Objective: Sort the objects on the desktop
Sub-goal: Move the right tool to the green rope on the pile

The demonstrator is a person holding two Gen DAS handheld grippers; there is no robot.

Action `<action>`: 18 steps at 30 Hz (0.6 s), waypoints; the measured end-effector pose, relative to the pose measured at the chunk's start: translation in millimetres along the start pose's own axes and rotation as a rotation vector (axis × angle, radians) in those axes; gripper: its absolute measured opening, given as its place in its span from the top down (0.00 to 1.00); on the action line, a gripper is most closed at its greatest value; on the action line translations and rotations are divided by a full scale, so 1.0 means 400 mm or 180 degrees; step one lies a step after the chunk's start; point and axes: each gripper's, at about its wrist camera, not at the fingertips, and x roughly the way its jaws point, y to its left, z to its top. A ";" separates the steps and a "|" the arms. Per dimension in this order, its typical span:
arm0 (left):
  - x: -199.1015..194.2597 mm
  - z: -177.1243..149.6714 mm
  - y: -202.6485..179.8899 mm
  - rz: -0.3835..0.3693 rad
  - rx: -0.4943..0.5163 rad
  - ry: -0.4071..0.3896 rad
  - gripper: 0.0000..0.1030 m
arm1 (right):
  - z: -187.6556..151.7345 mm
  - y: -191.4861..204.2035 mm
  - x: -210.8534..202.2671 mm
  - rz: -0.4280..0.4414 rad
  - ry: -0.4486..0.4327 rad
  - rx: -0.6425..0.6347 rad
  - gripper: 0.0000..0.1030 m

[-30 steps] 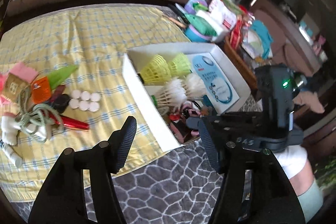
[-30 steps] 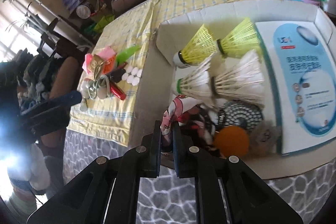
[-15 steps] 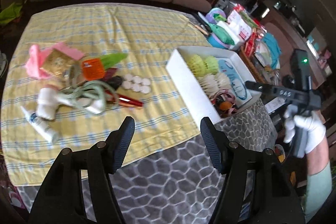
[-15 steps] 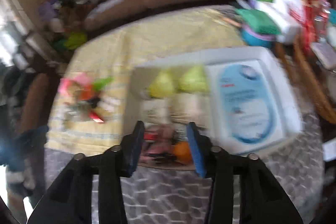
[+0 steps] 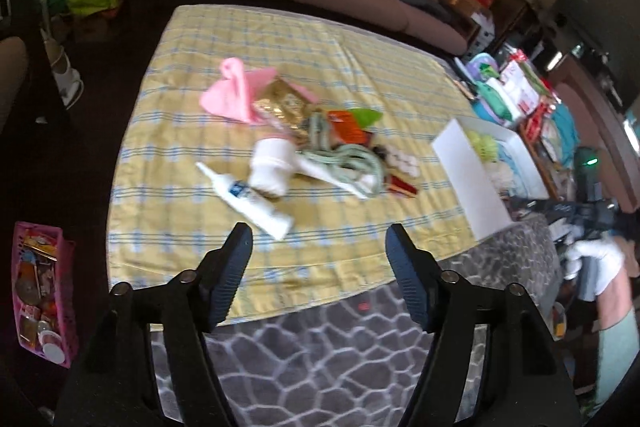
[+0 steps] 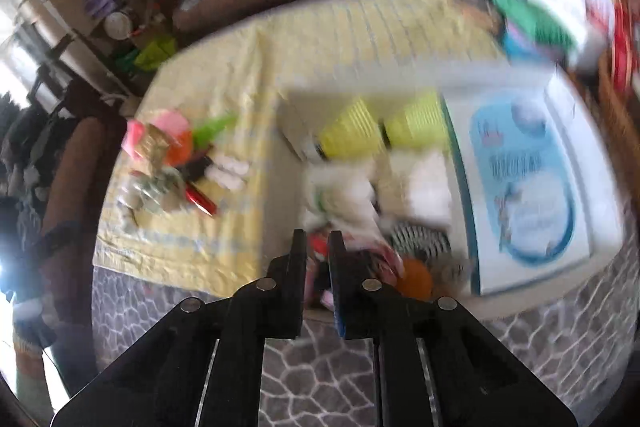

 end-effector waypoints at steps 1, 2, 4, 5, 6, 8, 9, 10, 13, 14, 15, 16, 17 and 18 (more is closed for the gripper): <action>0.004 -0.001 0.003 0.0018 0.0017 -0.0002 0.34 | 0.010 0.032 -0.018 0.0076 -0.0114 -0.0077 0.78; 0.009 -0.002 0.004 0.0033 0.0035 -0.0003 0.34 | 0.015 0.058 -0.025 0.0119 -0.0190 -0.0131 0.68; 0.031 -0.002 0.003 0.0006 0.0058 0.0007 0.34 | 0.024 0.130 -0.023 0.0209 -0.0294 -0.0268 0.56; 0.040 -0.003 0.002 -0.0011 0.0063 0.0015 0.34 | 0.030 0.166 -0.013 0.0262 -0.0310 -0.0347 0.54; 0.056 -0.003 -0.003 -0.0033 0.0076 0.0033 0.34 | 0.036 0.205 0.006 0.0314 -0.0303 -0.0438 0.53; 0.074 -0.006 -0.010 -0.0054 0.0100 0.0057 0.34 | 0.040 0.276 0.063 0.0380 -0.0227 -0.0589 0.51; 0.084 -0.008 -0.012 -0.0062 0.0119 0.0068 0.34 | 0.044 0.303 0.090 0.0386 -0.0182 -0.0643 0.50; 0.094 -0.011 -0.016 -0.0065 0.0150 0.0083 0.34 | 0.046 0.330 0.125 0.0387 -0.0134 -0.0695 0.49; 0.118 -0.015 -0.015 -0.0027 0.0226 0.0096 0.34 | 0.052 0.397 0.239 0.0399 0.0012 -0.0781 0.49; 0.124 -0.014 -0.011 -0.0025 0.0240 0.0096 0.34 | 0.054 0.414 0.277 0.0382 0.0050 -0.0806 0.49; 0.128 -0.012 -0.006 -0.0032 0.0245 0.0096 0.34 | 0.057 0.424 0.308 0.0347 0.0062 -0.0814 0.49; 0.133 -0.009 -0.003 -0.0047 0.0247 0.0095 0.34 | 0.055 0.424 0.330 0.0330 0.0074 -0.0810 0.49; 0.138 -0.006 0.000 -0.0062 0.0252 0.0094 0.34 | 0.059 0.425 0.356 0.0338 0.0108 -0.0783 0.49; 0.144 -0.003 0.000 -0.0081 0.0263 0.0093 0.34 | 0.059 0.424 0.379 0.0351 0.0146 -0.0738 0.49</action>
